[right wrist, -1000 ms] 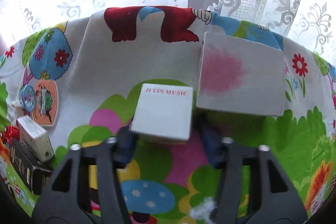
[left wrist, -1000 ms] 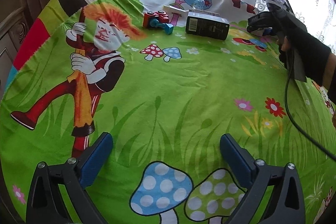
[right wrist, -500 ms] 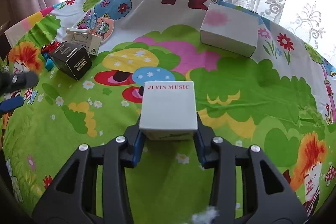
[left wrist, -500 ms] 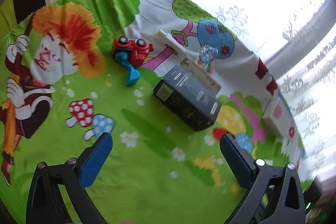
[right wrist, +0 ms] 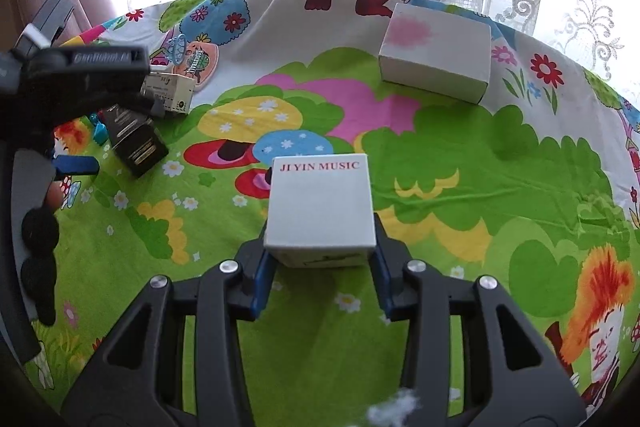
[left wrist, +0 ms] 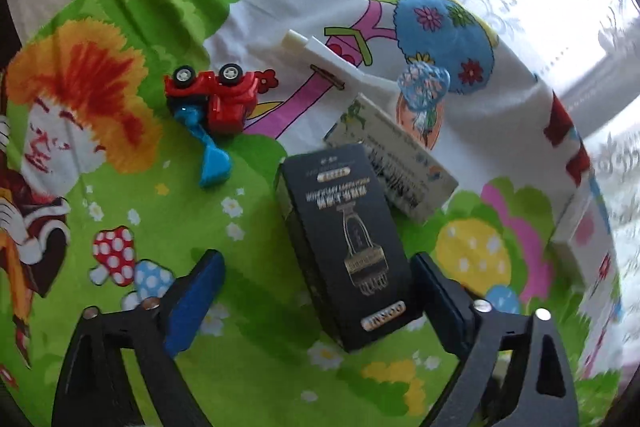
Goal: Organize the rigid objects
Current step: 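Grasp the white JIYIN MUSIC box with the right gripper while the left grasps the black DORMI box, then carry both boxes to the storage box and open both grippers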
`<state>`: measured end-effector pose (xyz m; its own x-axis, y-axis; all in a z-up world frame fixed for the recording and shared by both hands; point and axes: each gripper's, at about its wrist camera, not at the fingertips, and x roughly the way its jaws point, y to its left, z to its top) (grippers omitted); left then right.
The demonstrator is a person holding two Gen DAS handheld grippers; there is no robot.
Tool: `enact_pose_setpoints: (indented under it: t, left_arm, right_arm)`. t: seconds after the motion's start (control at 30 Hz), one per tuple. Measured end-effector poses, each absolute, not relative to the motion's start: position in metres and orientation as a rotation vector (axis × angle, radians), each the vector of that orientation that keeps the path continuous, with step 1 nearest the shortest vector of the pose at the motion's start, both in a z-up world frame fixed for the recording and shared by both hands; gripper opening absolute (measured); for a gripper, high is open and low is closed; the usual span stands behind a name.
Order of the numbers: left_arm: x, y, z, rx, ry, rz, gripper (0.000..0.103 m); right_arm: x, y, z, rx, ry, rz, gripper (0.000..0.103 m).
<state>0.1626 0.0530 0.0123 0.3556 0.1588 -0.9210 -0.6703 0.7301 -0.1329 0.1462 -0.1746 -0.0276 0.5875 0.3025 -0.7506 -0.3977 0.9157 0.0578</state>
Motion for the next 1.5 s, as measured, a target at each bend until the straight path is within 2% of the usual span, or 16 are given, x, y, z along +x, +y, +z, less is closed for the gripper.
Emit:
enact_pose_setpoints:
  t: [0.3,0.33,0.37,0.4,0.63,0.8,0.93,1.13,1.5]
  left_arm:
    - [0.155,0.059,0.01,-0.411,1.061,0.501,0.084]
    - [0.156,0.056,0.01,-0.385,1.059,0.495,0.077]
    - [0.155,0.052,0.011,-0.347,1.046,0.497,0.064]
    - [0.152,0.047,0.012,-0.302,1.041,0.509,0.041]
    - [0.083,0.029,0.013,-0.195,1.066,0.35,0.04]
    - [0.035,0.063,0.02,-0.293,1.12,0.308,0.04]
    - [0.011,0.092,0.02,-0.311,1.129,0.327,0.04]
    - [-0.026,0.121,0.023,-0.335,1.152,0.362,0.04]
    - [-0.092,0.124,0.041,-0.293,1.143,0.357,0.04]
  right_arm:
    - [0.147,-0.173,-0.028,-0.129,0.851,0.404,0.047]
    - [0.147,-0.173,-0.028,-0.131,0.851,0.404,0.047]
    - [0.147,-0.173,-0.028,-0.13,0.852,0.405,0.047]
    - [0.147,-0.173,-0.028,-0.129,0.852,0.406,0.047]
    - [0.147,-0.17,-0.029,-0.138,0.852,0.395,0.047]
    - [0.146,-0.164,-0.029,-0.139,0.864,0.332,0.046]
    - [0.141,-0.146,-0.022,-0.154,0.961,0.269,0.044]
    - [0.105,-0.085,-0.011,-0.234,1.015,0.323,0.044]
    - [0.013,-0.006,0.022,-0.339,0.977,0.497,0.044]
